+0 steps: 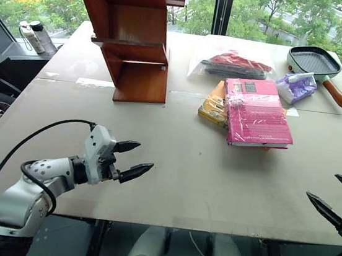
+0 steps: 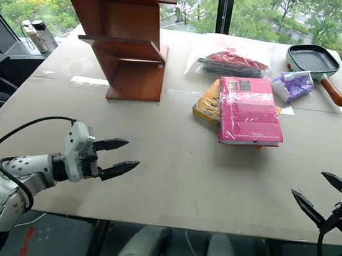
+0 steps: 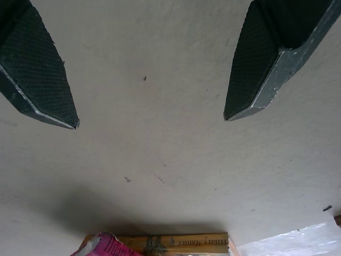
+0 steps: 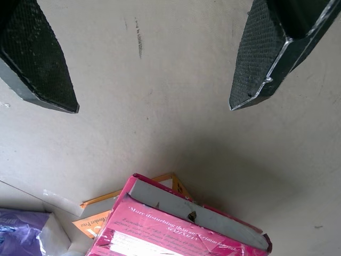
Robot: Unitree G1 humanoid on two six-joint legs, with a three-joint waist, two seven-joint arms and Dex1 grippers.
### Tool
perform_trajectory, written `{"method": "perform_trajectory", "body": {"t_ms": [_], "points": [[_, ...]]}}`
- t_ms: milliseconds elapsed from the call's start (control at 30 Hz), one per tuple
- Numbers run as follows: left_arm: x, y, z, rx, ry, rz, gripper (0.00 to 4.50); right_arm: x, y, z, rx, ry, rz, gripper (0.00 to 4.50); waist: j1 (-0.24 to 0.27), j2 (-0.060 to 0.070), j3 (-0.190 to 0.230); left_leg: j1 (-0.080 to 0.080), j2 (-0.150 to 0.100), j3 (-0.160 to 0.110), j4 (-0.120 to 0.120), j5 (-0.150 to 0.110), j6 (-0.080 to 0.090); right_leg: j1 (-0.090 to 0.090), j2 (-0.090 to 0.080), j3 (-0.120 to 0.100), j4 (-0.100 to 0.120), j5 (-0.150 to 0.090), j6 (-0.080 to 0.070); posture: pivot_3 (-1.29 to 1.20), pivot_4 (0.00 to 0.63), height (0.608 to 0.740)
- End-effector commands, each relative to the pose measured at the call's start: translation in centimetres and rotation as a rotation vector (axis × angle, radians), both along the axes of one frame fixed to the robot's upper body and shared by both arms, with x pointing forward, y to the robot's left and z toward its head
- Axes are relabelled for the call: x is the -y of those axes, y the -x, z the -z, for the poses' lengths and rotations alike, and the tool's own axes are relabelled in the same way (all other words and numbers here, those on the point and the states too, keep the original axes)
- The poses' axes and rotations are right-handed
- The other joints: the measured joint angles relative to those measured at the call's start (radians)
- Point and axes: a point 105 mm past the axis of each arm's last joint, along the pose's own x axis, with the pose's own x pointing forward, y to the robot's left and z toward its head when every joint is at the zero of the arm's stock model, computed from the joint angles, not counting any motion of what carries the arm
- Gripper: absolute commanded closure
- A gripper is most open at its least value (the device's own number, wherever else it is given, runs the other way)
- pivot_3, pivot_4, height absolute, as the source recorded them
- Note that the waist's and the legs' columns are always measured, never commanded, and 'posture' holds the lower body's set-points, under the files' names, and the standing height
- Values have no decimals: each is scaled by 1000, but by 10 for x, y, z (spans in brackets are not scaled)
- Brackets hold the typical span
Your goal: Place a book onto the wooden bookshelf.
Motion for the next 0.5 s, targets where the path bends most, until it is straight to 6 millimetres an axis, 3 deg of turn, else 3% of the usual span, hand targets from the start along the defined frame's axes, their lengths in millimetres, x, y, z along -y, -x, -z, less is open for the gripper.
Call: {"method": "perform_trajectory", "body": {"t_ms": [33, 233, 267, 333, 500], "points": [[6, -2, -17, 68, 20, 8, 0, -4, -13, -17, 54, -6, -6, 24, 0, 0, 0, 0, 0, 0, 0, 0, 0, 0, 0, 0, 0, 0, 0, 0, 150, 740], [22, -9, -41, 182, 44, 51, 0, -16, -43, -41, 72, 2, -25, 24, -6, 0, 0, 0, 0, 1, 0, 0, 0, 0, 0, -1, 0, 0, 0, 0, 150, 740], [23, -9, -43, 196, 35, 64, 0, -14, -50, -43, 70, 5, -6, 263, -7, 0, 0, 0, 0, 1, 0, 0, 0, 0, 0, -2, 0, 0, 0, 0, 150, 740], [27, -8, -46, 219, 22, 85, 0, -9, -59, -46, 41, -27, 27, 915, -8, 1, 1, -1, 0, 2, -1, 0, 0, 0, 1, -2, 0, 0, 0, 0, 150, 740], [37, -6, -59, 259, 50, 134, 0, -1, -104, -64, 57, 17, 121, 3386, -12, 1, 1, -2, -1, 2, -1, 0, 1, -1, -1, -1, -3, 0, 0, 0, 150, 740]]}}
